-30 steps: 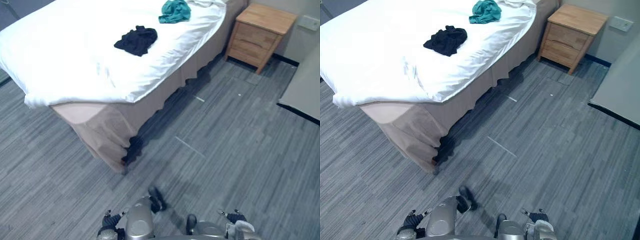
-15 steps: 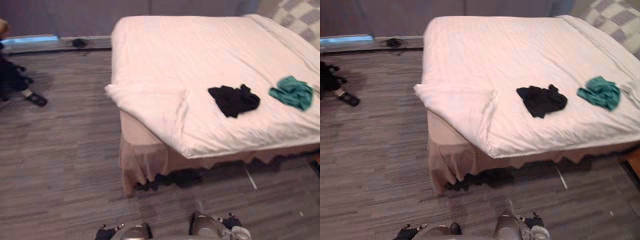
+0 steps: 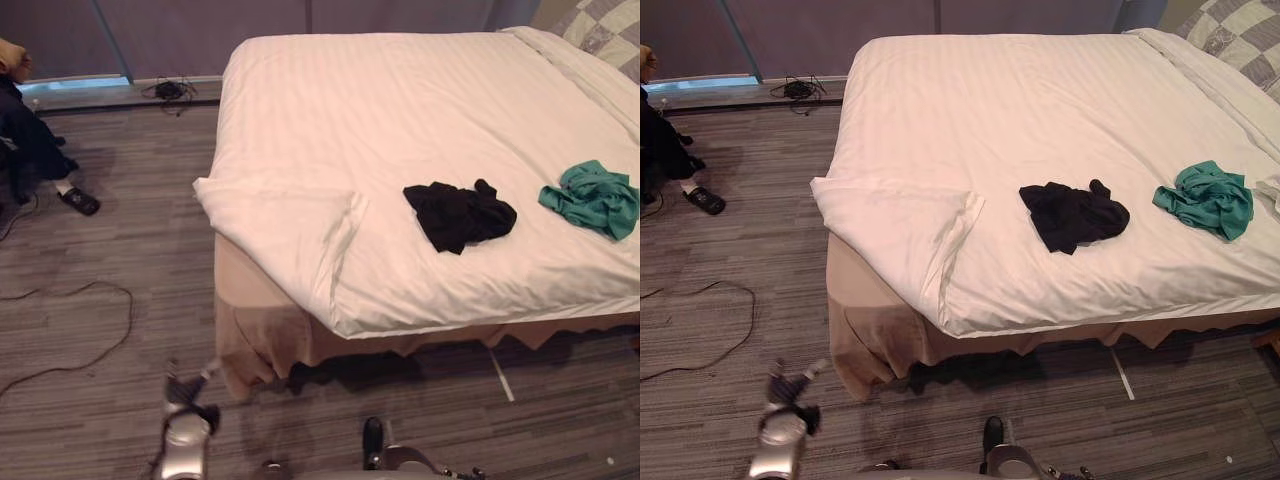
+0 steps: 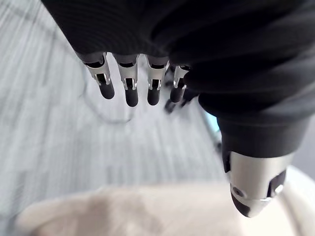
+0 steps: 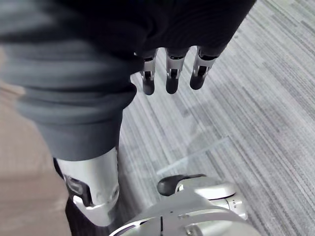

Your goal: Tidy the bed and pick cloth on bed and put in laundry

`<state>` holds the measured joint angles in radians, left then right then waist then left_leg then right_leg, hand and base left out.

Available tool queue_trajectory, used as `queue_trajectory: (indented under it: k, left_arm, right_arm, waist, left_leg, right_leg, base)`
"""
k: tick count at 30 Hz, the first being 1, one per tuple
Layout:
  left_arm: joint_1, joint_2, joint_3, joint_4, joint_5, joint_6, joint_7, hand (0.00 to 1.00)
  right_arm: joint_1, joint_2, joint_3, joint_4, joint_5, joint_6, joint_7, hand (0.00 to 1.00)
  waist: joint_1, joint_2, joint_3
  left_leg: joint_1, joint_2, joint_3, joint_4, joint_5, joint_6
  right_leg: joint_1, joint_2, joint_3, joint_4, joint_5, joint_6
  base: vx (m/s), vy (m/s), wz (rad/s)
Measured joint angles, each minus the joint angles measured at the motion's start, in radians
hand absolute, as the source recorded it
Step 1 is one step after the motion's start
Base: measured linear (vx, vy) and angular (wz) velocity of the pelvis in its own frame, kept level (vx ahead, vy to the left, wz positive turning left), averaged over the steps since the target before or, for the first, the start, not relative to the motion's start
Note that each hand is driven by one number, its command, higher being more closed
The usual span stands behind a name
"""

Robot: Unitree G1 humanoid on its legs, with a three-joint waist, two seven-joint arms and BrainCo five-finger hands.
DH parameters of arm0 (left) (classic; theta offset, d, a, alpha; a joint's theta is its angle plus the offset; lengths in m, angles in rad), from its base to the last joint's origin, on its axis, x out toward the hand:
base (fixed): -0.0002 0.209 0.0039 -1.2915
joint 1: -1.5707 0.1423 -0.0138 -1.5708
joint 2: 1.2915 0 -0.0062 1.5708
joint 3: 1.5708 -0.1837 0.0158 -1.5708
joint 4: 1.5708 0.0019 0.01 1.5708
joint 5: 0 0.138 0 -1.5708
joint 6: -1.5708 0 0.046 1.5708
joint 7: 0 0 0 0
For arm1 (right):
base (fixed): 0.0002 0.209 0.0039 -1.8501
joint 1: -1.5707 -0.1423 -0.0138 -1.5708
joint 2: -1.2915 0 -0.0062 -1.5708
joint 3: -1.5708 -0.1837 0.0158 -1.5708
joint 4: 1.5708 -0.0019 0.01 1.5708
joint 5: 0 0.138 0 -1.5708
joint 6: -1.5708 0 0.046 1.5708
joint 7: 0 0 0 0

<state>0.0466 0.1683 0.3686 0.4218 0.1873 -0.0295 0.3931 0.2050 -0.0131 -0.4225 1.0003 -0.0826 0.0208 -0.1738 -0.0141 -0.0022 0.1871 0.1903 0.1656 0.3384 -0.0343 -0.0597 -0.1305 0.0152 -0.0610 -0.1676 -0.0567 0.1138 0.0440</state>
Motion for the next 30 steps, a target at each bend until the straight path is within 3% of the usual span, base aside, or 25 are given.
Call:
queue_trajectory:
  k: [4, 6, 10, 15, 20, 21, 26, 30]
  left_arm:
    - [-0.103, 0.065, -0.007, -0.122, -0.001, -0.049, 0.047, 0.00]
    - [-0.161, 0.087, -0.011, -0.114, -0.001, -0.049, 0.056, 0.00]
    - [-0.303, 0.162, -0.076, -0.087, 0.003, -0.043, 0.067, 0.00]
    - [-0.610, 0.266, -0.214, 0.091, 0.063, -0.014, 0.065, 0.00]
    - [-0.881, 0.282, -0.359, 0.323, 0.118, 0.021, 0.019, 0.00]
    - [-0.946, 0.283, -0.397, 0.394, 0.144, 0.025, 0.000, 1.00]
    - [-1.051, 0.291, -0.450, 0.518, 0.262, 0.049, -0.018, 1.00]
    - [-1.068, 0.321, -0.457, 0.524, 0.364, 0.043, -0.056, 1.00]
  right_arm:
    - [0.031, -0.016, -0.001, -0.007, 0.004, -0.002, 0.000, 0.00]
    - [0.029, -0.017, -0.002, -0.023, 0.007, -0.003, 0.001, 0.00]
    - [0.017, -0.016, -0.002, -0.049, 0.034, -0.012, 0.001, 0.00]
    - [-0.020, -0.014, 0.010, -0.098, 0.070, -0.015, -0.001, 0.00]
    - [-0.034, -0.012, 0.064, -0.161, 0.114, -0.024, -0.021, 0.00]
    - [-0.041, -0.011, 0.083, -0.171, 0.122, -0.037, -0.028, 0.00]
    - [-0.045, 0.002, 0.125, -0.231, 0.163, -0.066, -0.044, 0.00]
    - [-0.045, 0.003, 0.131, -0.286, 0.191, -0.077, -0.043, 0.00]
  waist:
    - [-0.007, 0.035, -0.017]
    - [-0.025, 0.041, -0.014]
    - [-0.030, 0.040, -0.007]
    - [-0.073, 0.026, 0.078]
    - [-0.107, 0.017, 0.171]
    - [-0.121, 0.012, 0.195]
    - [-0.132, 0.009, 0.249]
    - [-0.106, 0.009, 0.249]
  left_leg:
    - [-0.010, -0.013, -0.005, -0.001, 0.000, 0.001]
    - [-0.011, -0.016, 0.000, -0.001, 0.000, 0.001]
    - [-0.064, -0.012, 0.058, 0.011, -0.001, 0.000]
    - [-0.164, -0.013, 0.140, 0.053, -0.011, -0.003]
    - [-0.239, -0.006, 0.187, 0.093, -0.020, -0.002]
    - [-0.260, -0.003, 0.195, 0.107, -0.024, -0.002]
    - [-0.300, 0.015, 0.226, 0.148, -0.045, -0.005]
    - [-0.306, 0.031, 0.248, 0.182, -0.069, -0.008]
  right_leg:
    - [0.009, -0.009, -0.008, -0.035, 0.019, 0.008]
    - [0.008, -0.007, 0.004, -0.041, 0.024, 0.008]
    - [-0.074, -0.007, 0.065, -0.041, 0.054, 0.000]
    - [-0.201, -0.003, 0.154, -0.041, 0.098, 0.001]
    - [-0.286, 0.004, 0.205, -0.041, 0.134, 0.001]
    - [-0.306, 0.007, 0.213, -0.040, 0.139, -0.003]
    - [-0.346, 0.016, 0.233, -0.034, 0.143, 0.001]
    - [-0.353, 0.025, 0.254, -0.029, 0.144, 0.003]
  base:
    - [-0.01, 0.010, 0.06]
    - [-0.01, 0.001, -0.04]
    - [-0.08, -0.016, -0.43]
    - [-0.09, -0.056, -0.44]
    - [-0.03, -0.034, -0.30]
    - [-0.01, -0.016, -0.11]
    - [-0.01, 0.005, -0.13]
    - [-0.01, 0.018, -0.13]
